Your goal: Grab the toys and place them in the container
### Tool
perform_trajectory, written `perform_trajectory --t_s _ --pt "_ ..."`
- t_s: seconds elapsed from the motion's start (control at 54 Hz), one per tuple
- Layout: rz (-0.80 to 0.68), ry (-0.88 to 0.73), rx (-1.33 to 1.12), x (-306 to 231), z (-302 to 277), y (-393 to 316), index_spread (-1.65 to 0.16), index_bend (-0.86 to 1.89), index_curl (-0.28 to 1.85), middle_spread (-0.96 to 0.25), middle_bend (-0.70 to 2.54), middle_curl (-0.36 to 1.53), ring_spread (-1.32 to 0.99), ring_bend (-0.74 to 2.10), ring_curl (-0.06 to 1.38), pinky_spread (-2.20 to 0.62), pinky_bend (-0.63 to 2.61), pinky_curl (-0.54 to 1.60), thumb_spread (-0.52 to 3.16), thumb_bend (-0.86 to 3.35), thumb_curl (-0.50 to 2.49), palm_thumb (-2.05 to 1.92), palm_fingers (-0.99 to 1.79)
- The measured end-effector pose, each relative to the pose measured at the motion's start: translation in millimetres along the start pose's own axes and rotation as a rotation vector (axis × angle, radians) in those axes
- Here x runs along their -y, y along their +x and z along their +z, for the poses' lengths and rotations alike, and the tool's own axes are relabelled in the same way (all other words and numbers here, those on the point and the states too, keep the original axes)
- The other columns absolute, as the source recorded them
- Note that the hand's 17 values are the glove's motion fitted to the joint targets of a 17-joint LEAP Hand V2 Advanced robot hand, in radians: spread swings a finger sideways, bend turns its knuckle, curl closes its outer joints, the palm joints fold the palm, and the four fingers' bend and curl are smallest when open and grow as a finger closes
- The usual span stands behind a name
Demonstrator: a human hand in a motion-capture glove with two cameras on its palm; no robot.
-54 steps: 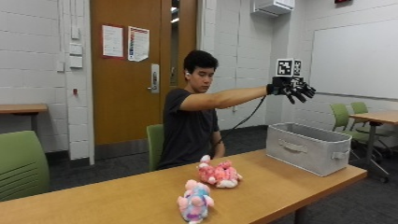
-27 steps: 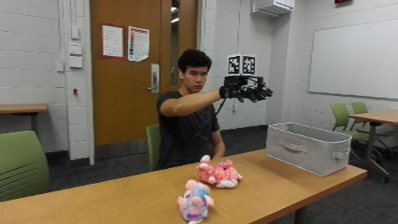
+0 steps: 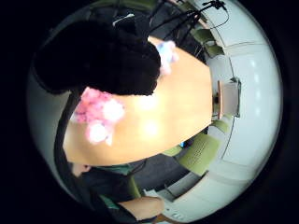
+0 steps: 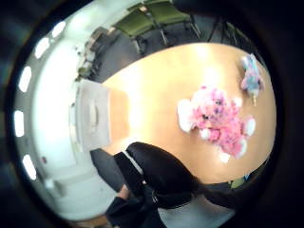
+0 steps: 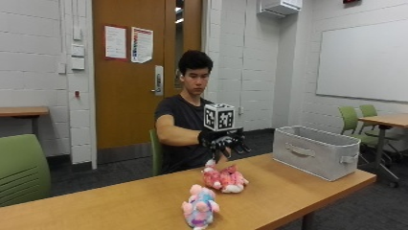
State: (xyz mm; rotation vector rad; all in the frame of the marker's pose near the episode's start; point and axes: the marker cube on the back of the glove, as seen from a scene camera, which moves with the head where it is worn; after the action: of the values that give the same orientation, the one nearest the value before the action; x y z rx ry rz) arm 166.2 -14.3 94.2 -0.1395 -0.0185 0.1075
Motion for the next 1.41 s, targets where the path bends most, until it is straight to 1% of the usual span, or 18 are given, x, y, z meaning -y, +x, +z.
perform_trajectory --t_s 0.13,0.334,0.463,0.611,0.63,0.649,0.667,0.686,0.704,0.797,0.852,0.889,1.001,1.112,1.241,1.316,1.408 --pt "-0.004 -0.040 -0.004 -1 46 8 -0.36 0.16 0.31 -0.05 0.12 0.34 0.00 0.39 0.21 0.06 1.15 0.32 0.90 -0.10 0.15 -0.14 -0.13" --pt "0.005 -0.093 -0.062 -5 94 14 -0.36 0.13 0.30 -0.06 0.14 0.30 0.00 0.38 0.22 0.06 1.13 0.31 0.91 -0.09 0.16 -0.12 -0.12" --pt "0.025 -0.078 -0.017 -6 110 21 -0.35 0.07 0.26 -0.07 0.18 0.31 -0.02 0.52 0.26 0.03 1.16 0.32 0.94 -0.07 0.16 -0.09 -0.03" --pt "0.037 0.033 -0.064 -14 116 20 -0.36 0.07 0.20 -0.10 0.20 0.32 -0.14 0.78 0.32 -0.05 1.23 0.34 1.03 -0.03 0.19 -0.02 0.09" --pt "0.039 0.046 -0.064 -14 117 20 -0.36 0.07 0.19 -0.11 0.22 0.33 -0.16 0.81 0.33 -0.07 1.22 0.34 1.05 -0.01 0.19 0.00 0.12" --pt "0.040 0.057 -0.061 -14 117 20 -0.37 0.04 0.18 -0.13 0.28 0.35 -0.20 0.90 0.35 -0.14 1.25 0.35 1.09 0.03 0.20 0.06 0.30" --pt "0.041 0.065 -0.057 -14 117 19 -0.37 0.03 0.15 -0.13 0.29 0.34 -0.22 0.91 0.34 -0.16 1.26 0.33 1.10 0.02 0.21 0.07 0.31" --pt "0.042 0.072 -0.051 -13 116 19 -0.37 0.02 0.14 -0.15 0.30 0.35 -0.24 0.95 0.35 -0.18 1.26 0.33 1.11 0.02 0.21 0.07 0.35" --pt "0.043 0.077 -0.046 -13 116 19 -0.38 0.01 0.13 -0.17 0.34 0.36 -0.26 1.01 0.37 -0.23 1.29 0.34 1.14 0.04 0.22 0.10 0.47" --pt "0.049 0.096 -0.013 -10 114 16 -0.39 0.02 0.08 -0.25 0.46 0.41 -0.34 1.16 0.41 -0.33 1.28 0.35 1.23 0.08 0.24 0.19 0.64" --pt "0.050 0.106 -0.013 -6 112 16 -0.40 0.05 0.06 -0.30 0.60 0.45 -0.36 1.26 0.45 -0.36 1.26 0.35 1.28 0.16 0.28 0.33 0.88" --pt "0.047 0.097 -0.022 -5 110 14 -0.41 0.08 0.05 -0.32 0.63 0.47 -0.37 1.29 0.46 -0.38 1.26 0.36 1.26 0.19 0.31 0.40 0.93" --pt "0.046 0.048 0.028 2 85 5 -0.40 0.13 0.06 -0.36 0.70 0.52 -0.37 1.32 0.49 -0.41 1.17 0.37 1.13 0.24 0.41 0.58 1.00" --pt "-0.023 0.111 0.048 7 18 -32 -0.40 0.14 0.06 -0.38 0.69 0.54 -0.39 1.29 0.50 -0.43 1.13 0.37 0.95 0.21 0.49 0.62 0.98" --pt "-0.142 0.201 0.049 9 -62 -95 -0.40 0.14 0.05 -0.41 0.66 0.56 -0.40 1.27 0.49 -0.44 1.11 0.38 0.84 0.18 0.55 0.63 0.97" --pt "-0.198 0.237 0.045 12 -94 -134 -0.40 0.13 0.05 -0.42 0.64 0.57 -0.41 1.27 0.49 -0.45 1.11 0.38 0.80 0.16 0.58 0.63 0.96" --pt "-0.300 0.268 0.046 9 -124 -201 -0.41 0.13 0.04 -0.43 0.62 0.58 -0.41 1.26 0.49 -0.45 1.09 0.38 0.76 0.13 0.62 0.63 0.95"
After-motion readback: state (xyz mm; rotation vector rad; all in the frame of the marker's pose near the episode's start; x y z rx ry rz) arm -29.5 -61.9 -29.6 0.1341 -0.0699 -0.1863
